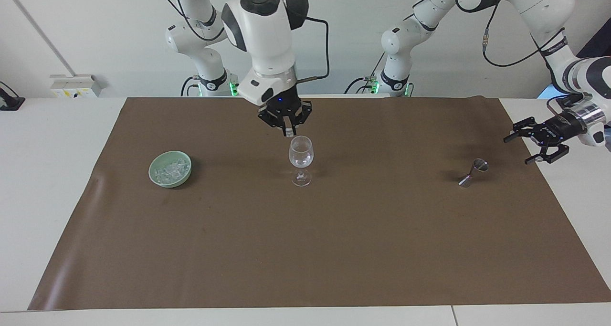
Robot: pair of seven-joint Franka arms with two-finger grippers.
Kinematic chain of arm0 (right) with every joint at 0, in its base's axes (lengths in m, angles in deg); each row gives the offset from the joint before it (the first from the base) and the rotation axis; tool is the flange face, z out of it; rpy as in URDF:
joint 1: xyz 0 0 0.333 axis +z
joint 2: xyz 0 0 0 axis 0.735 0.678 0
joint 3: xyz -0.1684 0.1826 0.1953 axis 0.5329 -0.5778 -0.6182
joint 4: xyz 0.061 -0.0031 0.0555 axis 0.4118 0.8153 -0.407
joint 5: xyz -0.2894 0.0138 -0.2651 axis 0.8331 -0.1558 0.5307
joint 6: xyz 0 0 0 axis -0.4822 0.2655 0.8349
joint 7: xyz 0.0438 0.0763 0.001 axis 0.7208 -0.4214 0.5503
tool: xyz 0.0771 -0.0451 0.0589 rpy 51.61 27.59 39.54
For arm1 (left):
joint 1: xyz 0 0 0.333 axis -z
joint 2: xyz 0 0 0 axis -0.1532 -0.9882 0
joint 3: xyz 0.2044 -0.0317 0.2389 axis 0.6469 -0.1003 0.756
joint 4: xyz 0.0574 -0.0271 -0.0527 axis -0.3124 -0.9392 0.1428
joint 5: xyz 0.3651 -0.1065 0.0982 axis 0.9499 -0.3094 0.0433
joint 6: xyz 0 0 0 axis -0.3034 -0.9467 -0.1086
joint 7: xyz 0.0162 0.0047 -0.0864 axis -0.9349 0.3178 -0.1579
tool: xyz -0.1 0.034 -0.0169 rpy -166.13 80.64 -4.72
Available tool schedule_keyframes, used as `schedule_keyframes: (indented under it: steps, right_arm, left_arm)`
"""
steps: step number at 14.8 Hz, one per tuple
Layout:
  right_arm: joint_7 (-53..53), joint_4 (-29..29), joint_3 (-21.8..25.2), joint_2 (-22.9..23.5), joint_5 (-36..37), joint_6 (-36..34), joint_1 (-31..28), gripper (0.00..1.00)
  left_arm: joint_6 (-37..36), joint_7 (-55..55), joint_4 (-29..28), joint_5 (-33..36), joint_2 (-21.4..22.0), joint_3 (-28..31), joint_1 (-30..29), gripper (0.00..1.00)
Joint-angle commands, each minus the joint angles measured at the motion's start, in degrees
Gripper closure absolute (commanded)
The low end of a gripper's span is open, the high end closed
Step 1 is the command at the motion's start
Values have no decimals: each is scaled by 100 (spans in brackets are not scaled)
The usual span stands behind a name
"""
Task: Pour wine and add ice with both arms
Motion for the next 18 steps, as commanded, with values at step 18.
schedule_keyframes:
  steps: [18]
  right_arm:
    - [237, 514, 25, -47, -35, -119, 186, 75]
  left_arm:
    - [-56, 1174, 1601, 3330, 1192, -20, 1844, 0]
